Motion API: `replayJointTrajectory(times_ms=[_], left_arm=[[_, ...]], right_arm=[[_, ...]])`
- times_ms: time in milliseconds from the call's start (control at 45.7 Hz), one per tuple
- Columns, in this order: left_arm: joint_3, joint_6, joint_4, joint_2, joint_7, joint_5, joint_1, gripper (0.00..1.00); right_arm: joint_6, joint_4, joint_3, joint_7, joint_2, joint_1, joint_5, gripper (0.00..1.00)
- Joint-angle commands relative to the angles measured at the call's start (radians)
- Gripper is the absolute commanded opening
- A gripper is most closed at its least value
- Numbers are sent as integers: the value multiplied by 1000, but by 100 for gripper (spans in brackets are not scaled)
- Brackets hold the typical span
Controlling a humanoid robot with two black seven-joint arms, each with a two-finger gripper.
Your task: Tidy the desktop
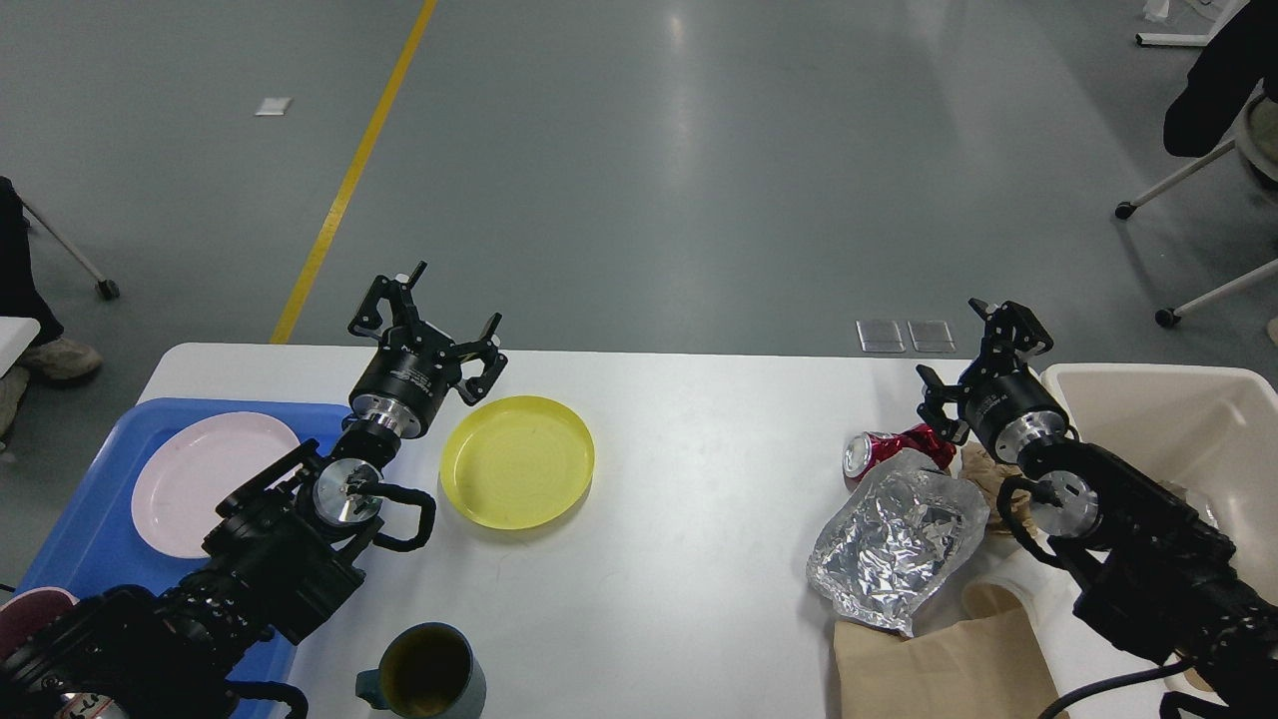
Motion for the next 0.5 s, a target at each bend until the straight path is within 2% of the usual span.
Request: replayJointTrajectory(times_ms=[0, 350, 481], left_arm=[[10, -2, 0, 2, -2, 0, 0, 98], [-3, 11, -2, -3, 5, -2, -2, 98], [-3, 46, -2, -2, 11, -2, -9, 98]], right_arm=[[0, 0, -1, 0, 0, 0, 0, 100], [0, 0, 0, 0, 0, 0, 0, 100], [0, -1, 0, 0, 0, 0, 0, 100]])
